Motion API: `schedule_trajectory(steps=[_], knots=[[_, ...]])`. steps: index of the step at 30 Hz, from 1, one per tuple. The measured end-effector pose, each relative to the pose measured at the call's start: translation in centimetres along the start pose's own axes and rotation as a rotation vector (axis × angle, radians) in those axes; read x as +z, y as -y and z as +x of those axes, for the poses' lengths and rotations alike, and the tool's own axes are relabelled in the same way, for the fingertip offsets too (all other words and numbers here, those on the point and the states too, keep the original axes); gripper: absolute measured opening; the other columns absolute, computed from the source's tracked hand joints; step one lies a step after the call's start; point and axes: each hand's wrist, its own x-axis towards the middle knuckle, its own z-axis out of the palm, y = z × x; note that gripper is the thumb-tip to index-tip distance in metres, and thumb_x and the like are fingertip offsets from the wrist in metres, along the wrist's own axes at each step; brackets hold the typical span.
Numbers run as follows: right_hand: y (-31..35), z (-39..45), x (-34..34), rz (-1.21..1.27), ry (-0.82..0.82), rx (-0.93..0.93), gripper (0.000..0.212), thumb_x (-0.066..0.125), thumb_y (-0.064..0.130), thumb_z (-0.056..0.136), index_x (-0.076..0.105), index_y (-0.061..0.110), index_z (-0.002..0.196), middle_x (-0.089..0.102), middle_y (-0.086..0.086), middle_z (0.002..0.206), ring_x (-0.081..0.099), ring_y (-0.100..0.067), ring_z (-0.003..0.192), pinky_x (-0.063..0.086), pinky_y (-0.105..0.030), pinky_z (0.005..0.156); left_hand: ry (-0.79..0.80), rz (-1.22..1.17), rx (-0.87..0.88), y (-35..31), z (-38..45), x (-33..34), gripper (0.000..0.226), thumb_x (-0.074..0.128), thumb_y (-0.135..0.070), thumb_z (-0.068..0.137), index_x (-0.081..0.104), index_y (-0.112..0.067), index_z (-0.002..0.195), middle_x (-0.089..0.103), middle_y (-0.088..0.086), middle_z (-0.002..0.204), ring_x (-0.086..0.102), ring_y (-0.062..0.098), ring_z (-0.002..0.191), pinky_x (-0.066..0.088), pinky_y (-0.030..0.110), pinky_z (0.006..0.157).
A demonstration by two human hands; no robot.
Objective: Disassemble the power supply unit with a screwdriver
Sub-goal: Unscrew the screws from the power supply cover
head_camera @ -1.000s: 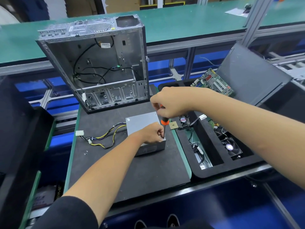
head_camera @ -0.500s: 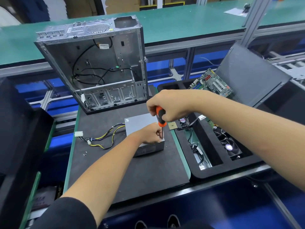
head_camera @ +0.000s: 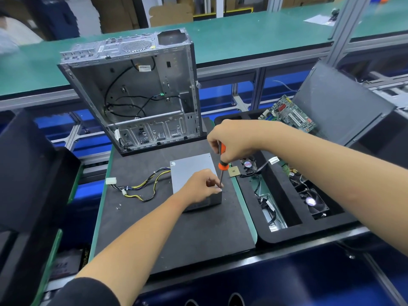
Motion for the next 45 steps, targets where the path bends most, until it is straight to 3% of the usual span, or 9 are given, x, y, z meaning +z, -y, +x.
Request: schedule_trajectory(steps=[6,9,11,16,22,28,32,36,45], knots=[[0.1,0.4,0.3,-0.023,-0.017,-0.023,0.014,0.066,0.02,0.08,0.06,0.014,0.091,0.051,0.009,0.073,0.046,-0.006,0.061,0.028,-0.022,0.046,-0.049,0.093,-0.007,-0.6,0.3,0.7,0.034,0.073,0.001,0.075,0.058,-0.027,0.061,0.067,0.006,0.086,0.051,0.008,0.066,0.041,0.016,0.064],[0.1,0.6,0.4,-0.024,-0.021,-0.04,0.015,0.067,0.021,0.08,0.061,0.013,0.091,0.051,0.008,0.074,0.048,-0.01,0.065,0.028,-0.023,0.047,-0.035,0.12,-0.032,-0.7,0.5,0.8,0.018,0.069,0.005,0.076,0.066,-0.012,0.07,0.06,-0.006,0.077,0.053,0.001,0.066,0.04,0.004,0.061],[0.0,0.6,0.4,-0.021,-0.029,-0.047,0.014,0.068,0.02,0.079,0.06,0.013,0.089,0.051,0.009,0.074,0.05,-0.011,0.067,0.029,-0.023,0.048,-0.012,0.151,-0.037,-0.7,0.7,0.8,0.014,0.069,0.006,0.077,0.068,-0.008,0.075,0.06,-0.006,0.078,0.059,0.006,0.071,0.048,0.011,0.069],[-0.7,0.3,0.5,0.008,-0.052,-0.03,0.015,0.069,0.021,0.076,0.06,0.015,0.086,0.058,0.004,0.079,0.058,-0.02,0.078,0.036,-0.026,0.05,0.036,0.285,-0.02,-1.1,1.2,0.5,0.021,0.061,0.008,0.079,0.064,-0.012,0.078,0.062,-0.007,0.078,0.061,0.009,0.072,0.04,0.003,0.062],[-1.6,0.1,0.1,0.05,-0.038,0.015,0.015,0.07,0.022,0.076,0.062,0.013,0.086,0.068,-0.007,0.085,0.067,-0.023,0.078,0.053,-0.033,0.059,0.058,0.464,-0.005,-1.3,1.2,1.3,0.009,0.054,-0.005,0.09,0.057,-0.008,0.082,0.057,0.01,0.097,0.059,0.026,0.087,0.049,0.037,0.079],[-1.3,0.3,0.1,0.13,0.014,0.076,0.02,0.071,0.019,0.075,0.054,0.01,0.079,0.067,0.0,0.057,0.068,-0.013,0.056,0.04,-0.024,0.048,-0.033,0.323,-0.062,-0.9,0.9,0.7,0.032,0.055,-0.001,0.087,0.037,-0.017,0.065,0.052,0.008,0.082,0.048,0.022,0.072,0.034,0.027,0.063],[-0.6,1.4,-0.7,0.171,0.174,0.088,0.018,0.066,0.017,0.081,0.052,0.008,0.089,0.072,-0.008,0.072,0.07,-0.017,0.053,0.045,-0.024,0.05,-0.15,0.177,-0.171,0.1,-0.1,-1.1,0.039,0.051,0.005,0.083,0.037,-0.024,0.061,0.052,0.002,0.068,0.046,0.023,0.067,0.035,0.028,0.059],[1.2,4.0,0.1,0.094,0.287,0.12,0.037,0.06,0.018,0.082,0.054,-0.002,0.112,0.063,-0.016,0.081,0.072,-0.027,0.058,0.047,-0.023,0.047,-0.356,0.053,-0.33,2.1,-1.9,-5.1,0.033,0.055,0.004,0.08,0.047,-0.023,0.064,0.058,-0.001,0.067,0.053,0.018,0.063,0.043,0.028,0.06],[7.8,12.5,3.7,0.086,0.313,0.03,0.029,0.045,0.027,0.088,0.053,0.002,0.1,0.057,-0.014,0.093,0.072,-0.03,0.062,0.045,-0.026,0.054,-0.616,0.025,-0.603,9.9,-11.1,-11.9,0.024,0.075,-0.009,0.076,0.058,-0.021,0.064,0.06,-0.002,0.06,0.055,0.01,0.057,0.039,0.019,0.053]])
